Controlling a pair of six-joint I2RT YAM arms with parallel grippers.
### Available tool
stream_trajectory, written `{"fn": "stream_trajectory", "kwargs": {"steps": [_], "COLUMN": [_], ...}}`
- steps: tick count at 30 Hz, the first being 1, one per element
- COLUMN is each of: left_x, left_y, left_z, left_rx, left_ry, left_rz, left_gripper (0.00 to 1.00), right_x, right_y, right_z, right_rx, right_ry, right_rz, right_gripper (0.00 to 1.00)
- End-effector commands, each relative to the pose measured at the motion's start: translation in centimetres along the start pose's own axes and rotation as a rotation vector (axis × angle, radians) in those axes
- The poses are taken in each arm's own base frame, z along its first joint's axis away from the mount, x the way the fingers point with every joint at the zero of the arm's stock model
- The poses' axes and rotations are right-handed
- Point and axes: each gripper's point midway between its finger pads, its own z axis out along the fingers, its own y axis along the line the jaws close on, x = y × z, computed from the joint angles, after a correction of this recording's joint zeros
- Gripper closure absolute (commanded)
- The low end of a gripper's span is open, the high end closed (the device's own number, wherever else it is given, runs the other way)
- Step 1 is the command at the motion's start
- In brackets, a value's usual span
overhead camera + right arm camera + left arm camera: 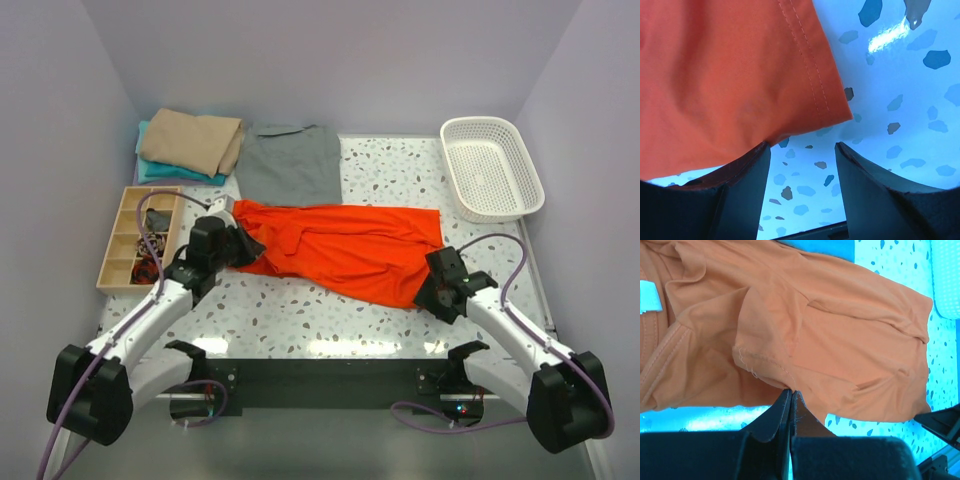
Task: Fold and stack the t-shirts
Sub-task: Fold the tshirt
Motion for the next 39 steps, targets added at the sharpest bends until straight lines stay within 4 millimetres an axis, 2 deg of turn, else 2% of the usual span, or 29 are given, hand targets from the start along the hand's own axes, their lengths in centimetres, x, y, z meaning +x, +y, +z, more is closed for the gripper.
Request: {"fn": "stream_trajectory", "kwargs": {"steps": [1,5,7,9,10,14,15,19,27,31,33,37,39], "left_x": [0.4,1.1,1.5,1.4,1.6,1.8,1.8,2.5,3.0,4.1,4.0,5.0,4.7], "left_y": [-0.6,-0.3,-0.1,-0.1,0.0,-0.1,-0.1,0.0,-0.1,-0.5,-0.9,-0.5,-0.4], "left_z": [-1.5,-2.3,-2.8,-3.1,-3.3,-4.0,-4.2,-4.8,-7.1,-8.9,-10.0,-12.1,-13.2], "left_rx": [0.027,0.020,0.019,0.016,0.012,0.012,0.013,0.006,-0.040,-0.048,-0.040,-0.053,-0.054], "left_ry": [0.009,0.023,0.026,0.020,0.028,0.025,0.024,0.037,0.044,0.080,0.067,0.086,0.056], "left_rz": [0.014,0.001,-0.006,-0.009,-0.012,-0.024,-0.027,-0.042,-0.067,-0.100,-0.135,-0.190,-0.216], "left_gripper": [1.00,1.00,1.00,1.00,1.00,1.00,1.00,1.00,1.00,1.00,1.00,1.00,1.00], "right_x": [-0.8,-1.5,-1.6,-1.9,-1.9,-2.2,-2.2,-2.5,-2.7,-2.5,-2.8,-2.2,-1.7], "right_y": [0.9,0.9,1.0,1.3,1.4,1.7,1.7,1.4,2.3,2.0,2.0,2.7,2.8], "right_z": [0.8,1.2,1.6,1.8,1.9,1.8,1.7,0.8,-3.1,-4.8,-5.7,-6.5,-6.3], "right_rx": [-0.035,-0.024,-0.019,-0.022,-0.023,-0.041,-0.046,-0.063,-0.179,-0.204,-0.222,-0.278,-0.300], "right_ry": [-0.054,-0.083,-0.085,-0.094,-0.092,-0.102,-0.105,-0.130,-0.141,-0.133,-0.151,-0.128,-0.115], "right_rz": [0.080,0.072,0.060,0.048,0.046,0.028,0.021,0.005,-0.018,-0.054,-0.073,-0.075,-0.079], "right_gripper": [0.42,0.43,0.47,0.58,0.73,0.97,1.00,1.00,1.00,1.00,1.00,1.00,1.00]}}
